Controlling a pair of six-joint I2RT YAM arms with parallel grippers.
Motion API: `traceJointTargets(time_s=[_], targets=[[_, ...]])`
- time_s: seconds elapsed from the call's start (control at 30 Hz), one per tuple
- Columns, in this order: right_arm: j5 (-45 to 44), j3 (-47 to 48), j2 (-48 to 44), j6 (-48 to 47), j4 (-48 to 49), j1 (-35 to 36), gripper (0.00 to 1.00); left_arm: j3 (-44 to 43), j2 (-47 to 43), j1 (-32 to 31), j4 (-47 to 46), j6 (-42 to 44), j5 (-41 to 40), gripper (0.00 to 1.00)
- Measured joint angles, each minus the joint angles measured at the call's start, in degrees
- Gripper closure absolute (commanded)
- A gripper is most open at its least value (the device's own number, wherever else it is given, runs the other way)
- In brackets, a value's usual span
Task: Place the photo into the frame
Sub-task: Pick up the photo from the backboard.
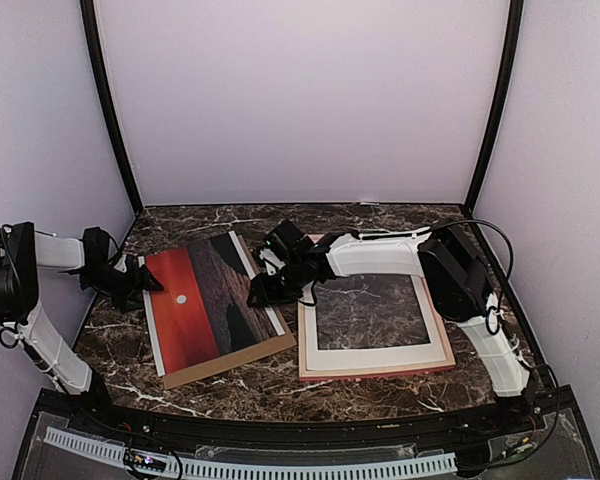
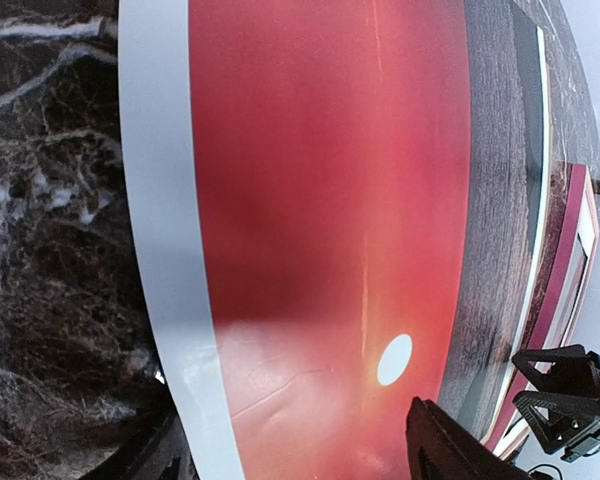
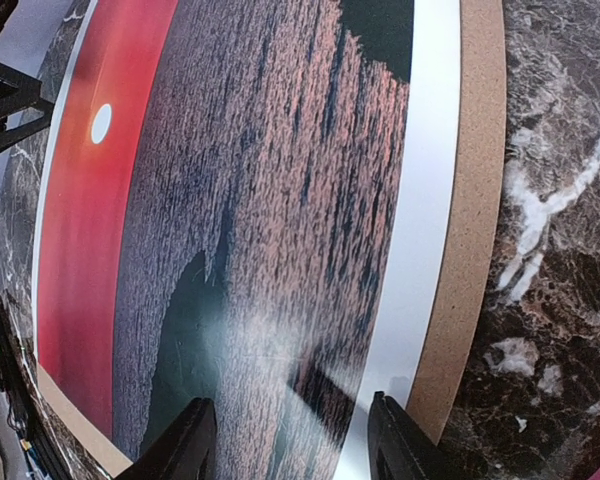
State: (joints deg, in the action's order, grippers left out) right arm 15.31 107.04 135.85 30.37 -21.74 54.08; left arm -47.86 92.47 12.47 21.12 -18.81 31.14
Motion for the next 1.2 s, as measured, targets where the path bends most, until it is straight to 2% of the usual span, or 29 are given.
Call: traceJointTargets(time_s=[0.43,0.7,1.2], targets=[[0.13,-1.01,-0.02,0.42,2.05,0.04,0.48,1.57,0.39,0.52,-3.67,-0.13,5.03,0.33],[0.13,-1.01,-0.02,0.42,2.16,0.28,0.48,2.82,-2.40,0.50,-5.31,-0.98,8.35,0.42],[0.11,-0.96,0.02,0.39,2.01,0.37,0.48,2.84,-8.81,-0.07,-4.72,-1.40,8.09,0.62]])
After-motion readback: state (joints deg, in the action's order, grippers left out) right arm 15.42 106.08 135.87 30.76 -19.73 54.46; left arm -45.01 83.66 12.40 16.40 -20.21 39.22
